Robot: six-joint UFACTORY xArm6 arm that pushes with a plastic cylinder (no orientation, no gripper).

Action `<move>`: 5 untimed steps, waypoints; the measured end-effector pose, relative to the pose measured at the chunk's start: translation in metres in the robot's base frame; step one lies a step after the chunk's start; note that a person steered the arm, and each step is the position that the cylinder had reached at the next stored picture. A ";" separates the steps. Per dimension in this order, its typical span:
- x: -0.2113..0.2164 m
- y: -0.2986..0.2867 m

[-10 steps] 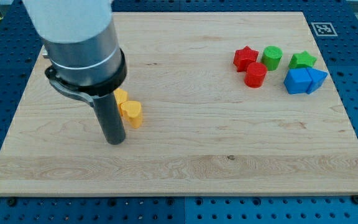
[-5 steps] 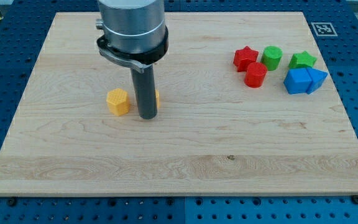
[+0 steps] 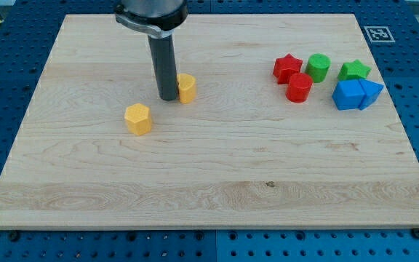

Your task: Push the yellow heart closer to the red circle

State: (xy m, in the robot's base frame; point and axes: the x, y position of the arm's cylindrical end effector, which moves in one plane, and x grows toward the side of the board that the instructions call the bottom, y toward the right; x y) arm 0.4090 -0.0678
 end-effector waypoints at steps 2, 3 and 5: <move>-0.021 0.042; -0.046 0.053; -0.037 0.105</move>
State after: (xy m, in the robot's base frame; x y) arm 0.3717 0.0372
